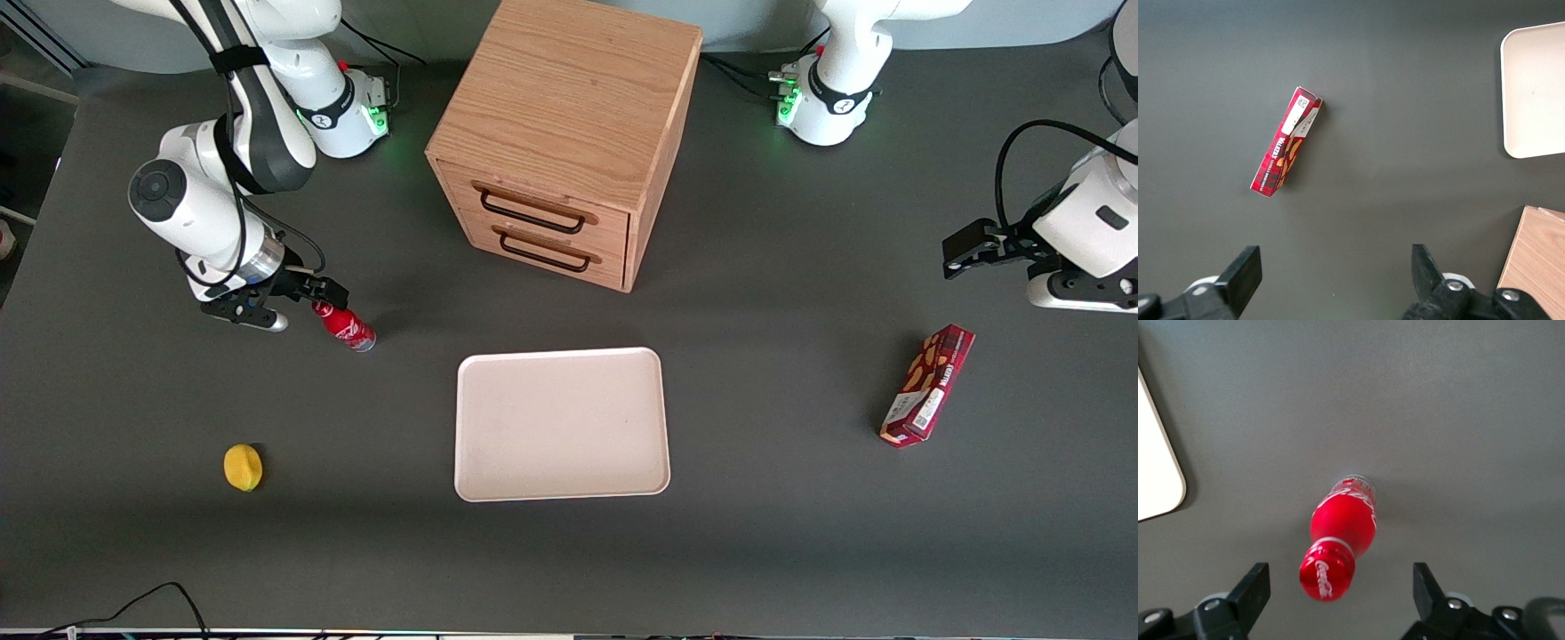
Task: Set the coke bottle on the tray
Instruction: 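Close the right gripper around the bottle's neck and lift it, then carry the bottle with the right gripper over the cream tray's corner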
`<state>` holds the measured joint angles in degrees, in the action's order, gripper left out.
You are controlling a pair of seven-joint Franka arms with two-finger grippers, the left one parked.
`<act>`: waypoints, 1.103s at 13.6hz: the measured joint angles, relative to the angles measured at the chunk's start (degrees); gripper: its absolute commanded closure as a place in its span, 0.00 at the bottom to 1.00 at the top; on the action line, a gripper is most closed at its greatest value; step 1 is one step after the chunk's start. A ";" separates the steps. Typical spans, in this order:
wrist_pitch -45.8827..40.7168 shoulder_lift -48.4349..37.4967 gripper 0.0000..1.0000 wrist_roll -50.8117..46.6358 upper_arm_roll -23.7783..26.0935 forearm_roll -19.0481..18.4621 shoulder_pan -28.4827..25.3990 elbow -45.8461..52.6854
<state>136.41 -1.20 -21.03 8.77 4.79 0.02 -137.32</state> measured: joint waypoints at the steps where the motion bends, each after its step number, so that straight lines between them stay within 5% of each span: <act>1: 0.44 0.41 1.00 0.00 0.00 0.00 0.00 0.00; 10: -1.03 -0.10 1.00 0.00 0.61 -0.07 -0.02 1.22; 15: -28.70 -3.49 1.00 0.16 0.34 -2.00 0.00 21.87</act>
<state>107.71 -4.69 -20.87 9.11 2.79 0.02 -115.45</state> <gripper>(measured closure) 0.683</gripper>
